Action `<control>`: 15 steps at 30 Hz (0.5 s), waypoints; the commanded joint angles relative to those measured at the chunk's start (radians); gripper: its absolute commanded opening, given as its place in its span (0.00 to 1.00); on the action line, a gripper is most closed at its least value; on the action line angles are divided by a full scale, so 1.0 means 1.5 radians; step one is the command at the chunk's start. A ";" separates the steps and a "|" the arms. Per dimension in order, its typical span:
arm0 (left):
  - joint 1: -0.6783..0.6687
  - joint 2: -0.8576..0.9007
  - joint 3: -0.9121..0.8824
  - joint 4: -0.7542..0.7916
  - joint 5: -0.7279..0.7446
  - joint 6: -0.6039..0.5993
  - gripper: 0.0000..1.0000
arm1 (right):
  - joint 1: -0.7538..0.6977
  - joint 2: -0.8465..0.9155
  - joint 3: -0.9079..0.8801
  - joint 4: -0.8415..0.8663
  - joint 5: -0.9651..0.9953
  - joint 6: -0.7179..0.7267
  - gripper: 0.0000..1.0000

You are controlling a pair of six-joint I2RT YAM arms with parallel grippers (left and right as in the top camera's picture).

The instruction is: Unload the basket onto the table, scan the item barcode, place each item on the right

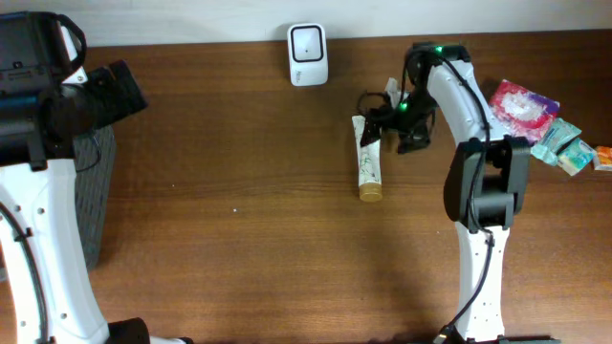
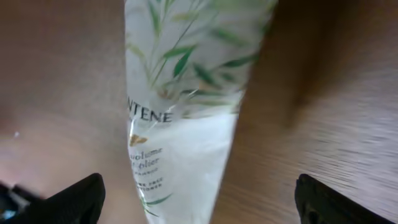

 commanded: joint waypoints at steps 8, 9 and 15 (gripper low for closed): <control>0.002 -0.005 0.003 -0.001 -0.003 -0.004 0.99 | 0.021 -0.012 -0.082 0.086 -0.058 0.000 0.04; 0.002 -0.005 0.003 -0.001 -0.003 -0.004 0.99 | 0.023 -0.025 -0.023 0.050 -0.026 0.016 0.04; 0.002 -0.005 0.003 -0.001 -0.003 -0.004 0.99 | 0.112 -0.052 0.087 -0.111 0.584 0.290 0.04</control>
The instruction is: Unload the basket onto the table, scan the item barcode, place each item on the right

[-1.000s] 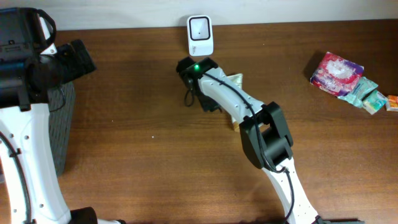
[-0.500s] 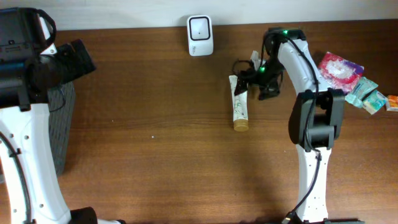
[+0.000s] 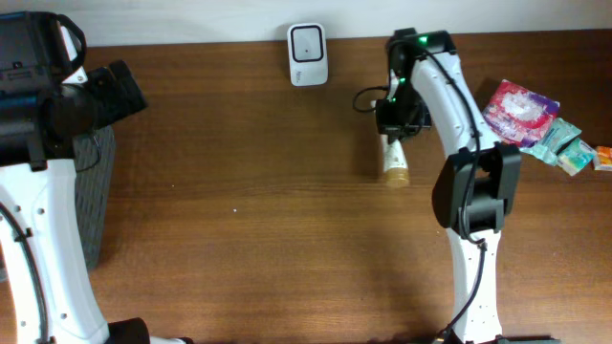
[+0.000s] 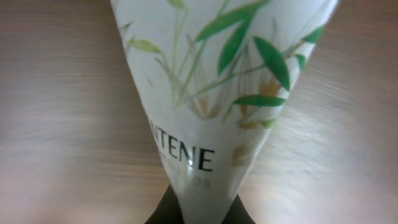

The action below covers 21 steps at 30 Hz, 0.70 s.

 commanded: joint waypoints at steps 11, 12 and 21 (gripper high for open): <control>0.002 -0.005 0.003 -0.001 -0.003 -0.004 0.99 | 0.230 -0.030 -0.217 0.102 0.276 0.193 0.68; 0.002 -0.005 0.003 -0.001 -0.003 -0.004 0.99 | 0.254 -0.030 -0.217 0.107 0.270 0.193 0.71; 0.002 -0.005 0.003 -0.001 -0.003 -0.004 0.99 | 0.119 -0.030 0.075 -0.042 0.120 0.034 0.89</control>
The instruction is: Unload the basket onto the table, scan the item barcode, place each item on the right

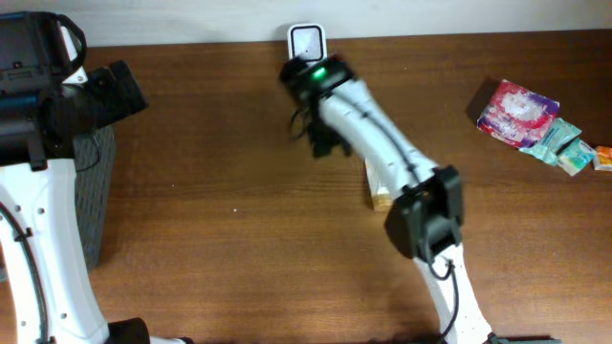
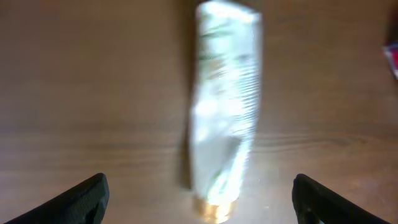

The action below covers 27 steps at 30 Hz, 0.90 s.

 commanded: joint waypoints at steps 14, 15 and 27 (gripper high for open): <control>0.002 -0.005 0.003 -0.001 -0.003 -0.004 0.99 | -0.113 -0.005 -0.249 0.198 -0.417 -0.042 0.38; 0.002 -0.005 0.003 -0.001 -0.003 -0.004 0.99 | -0.089 -0.005 -0.249 0.217 -0.366 0.050 0.36; 0.002 -0.005 0.003 -0.001 -0.003 -0.004 0.99 | -0.062 -0.007 -0.126 0.065 -0.078 0.180 0.04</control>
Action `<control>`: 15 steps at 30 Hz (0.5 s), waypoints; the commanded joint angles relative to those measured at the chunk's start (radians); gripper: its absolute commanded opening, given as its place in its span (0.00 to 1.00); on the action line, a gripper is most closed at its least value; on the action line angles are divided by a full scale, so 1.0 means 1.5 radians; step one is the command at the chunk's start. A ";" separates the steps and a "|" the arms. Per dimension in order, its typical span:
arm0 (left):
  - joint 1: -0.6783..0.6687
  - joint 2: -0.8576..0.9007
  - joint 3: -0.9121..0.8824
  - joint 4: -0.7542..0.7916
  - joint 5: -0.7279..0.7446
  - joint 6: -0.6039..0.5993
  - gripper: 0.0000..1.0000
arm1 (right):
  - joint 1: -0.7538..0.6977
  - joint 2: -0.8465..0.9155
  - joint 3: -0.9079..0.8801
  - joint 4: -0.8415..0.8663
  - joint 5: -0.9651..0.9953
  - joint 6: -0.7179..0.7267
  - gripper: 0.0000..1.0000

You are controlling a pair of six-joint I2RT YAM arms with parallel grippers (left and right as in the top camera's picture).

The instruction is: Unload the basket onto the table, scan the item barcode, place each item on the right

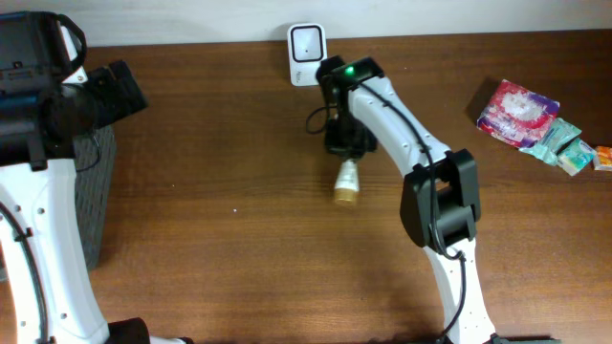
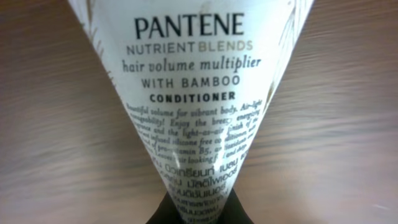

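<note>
A white Pantene conditioner tube [image 1: 346, 180] with a gold cap hangs tilted from my right gripper [image 1: 344, 143] over the middle of the table. In the right wrist view the tube [image 2: 193, 93] fills the frame with its printed text side towards the camera. My right gripper [image 2: 199, 213] is shut on its flat crimped end. No barcode shows in either view. The white scanner [image 1: 308, 43] stands at the table's back edge, just beyond and left of the gripper. My left gripper [image 1: 120, 91] stays far left; its jaws do not show.
A pink packet [image 1: 521, 107] and several small packets [image 1: 569, 148] lie at the far right. A grey bin [image 1: 96, 191] stands at the left edge beside the left arm. The wall runs along the back of the table.
The tube lay flat on the table with my right gripper open high above it. Now the gripper is shut on the tube's crimped end, and the tube is further left, nearer the scanner.
My right gripper was open around the tube lying right of centre, then shut on it with the leaf-patterned side facing the wrist camera. Later the tube lay released on the table. Now it is held again, text side facing the camera, near the scanner.
</note>
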 commanded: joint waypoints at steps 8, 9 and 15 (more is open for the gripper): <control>0.002 -0.005 0.003 -0.001 -0.003 -0.004 0.99 | 0.043 -0.001 -0.051 0.043 0.066 0.059 0.30; 0.002 -0.005 0.003 -0.001 -0.003 -0.004 0.99 | 0.047 -0.001 -0.051 0.043 0.066 0.058 0.34; 0.002 -0.005 0.003 -0.001 -0.003 -0.004 1.00 | -0.025 -0.009 0.103 -0.052 0.041 -0.070 0.67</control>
